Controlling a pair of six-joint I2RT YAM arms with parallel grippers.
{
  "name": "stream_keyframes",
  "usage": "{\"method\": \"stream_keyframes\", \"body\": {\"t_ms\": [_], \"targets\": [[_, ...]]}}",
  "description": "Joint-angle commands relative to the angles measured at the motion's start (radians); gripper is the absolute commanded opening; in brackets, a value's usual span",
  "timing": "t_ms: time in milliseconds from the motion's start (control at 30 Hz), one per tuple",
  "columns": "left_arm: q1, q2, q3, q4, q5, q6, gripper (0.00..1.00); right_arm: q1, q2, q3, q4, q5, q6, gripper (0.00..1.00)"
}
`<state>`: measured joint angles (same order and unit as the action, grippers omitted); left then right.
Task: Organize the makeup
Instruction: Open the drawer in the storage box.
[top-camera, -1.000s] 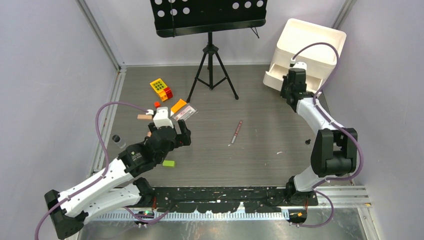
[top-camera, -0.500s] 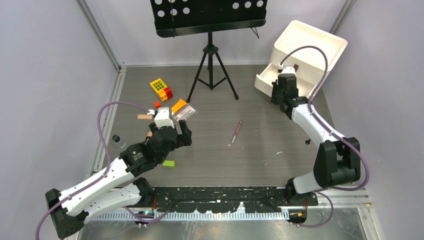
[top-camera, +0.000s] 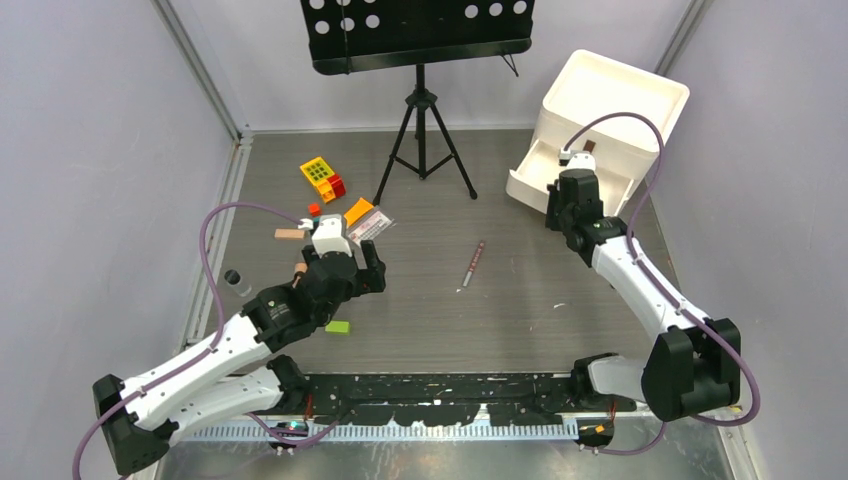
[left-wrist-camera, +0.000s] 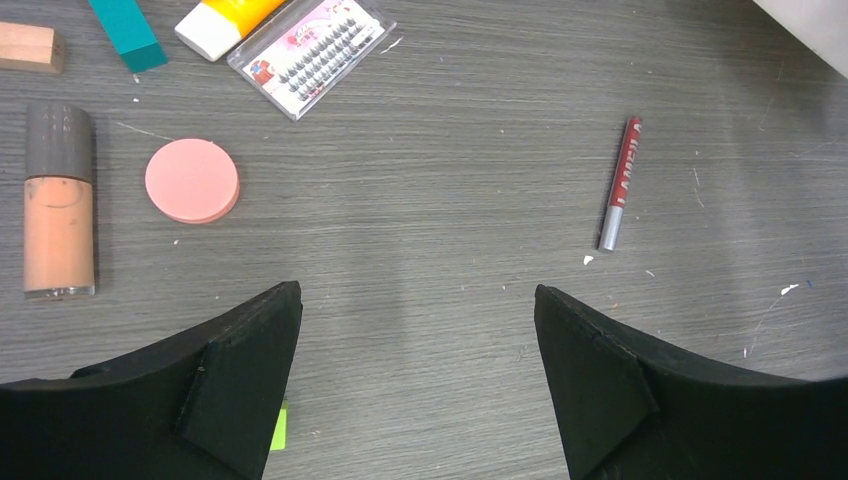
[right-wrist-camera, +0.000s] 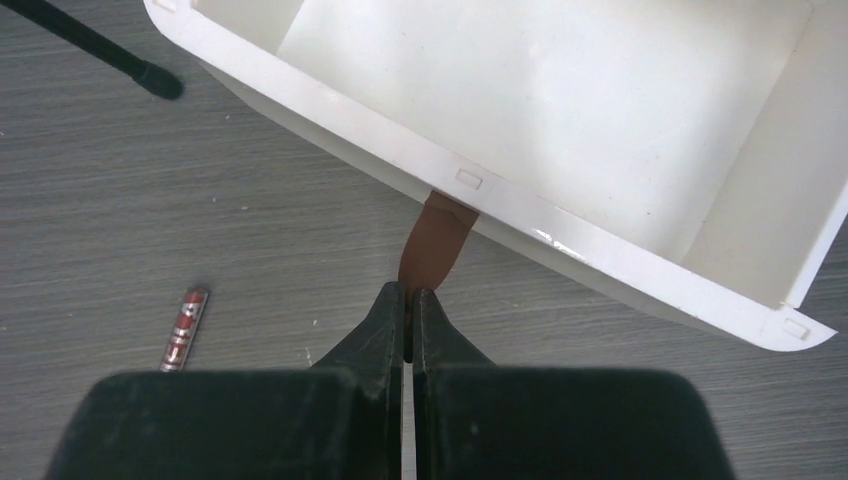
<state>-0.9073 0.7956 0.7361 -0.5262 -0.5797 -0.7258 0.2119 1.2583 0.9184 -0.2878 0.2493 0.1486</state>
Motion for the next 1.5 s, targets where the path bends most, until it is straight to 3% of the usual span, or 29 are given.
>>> {"method": "stream_keyframes", "body": {"t_ms": [0,933,1467], "targets": [[0.004,0.002,0.002,0.044,0.007,-0.009,0.88,0.032,-0.076,-0.002,-0.045,-0.029,0.035,0.00],[0.004,0.032,-0.022,0.091,0.018,-0.027,0.88,0.206,-0.381,-0.102,-0.316,0.022,0.211,0.00],[0.003,0.047,-0.027,0.105,0.015,-0.005,0.88,0.468,-0.397,-0.115,-0.363,0.125,0.340,0.00]]}}
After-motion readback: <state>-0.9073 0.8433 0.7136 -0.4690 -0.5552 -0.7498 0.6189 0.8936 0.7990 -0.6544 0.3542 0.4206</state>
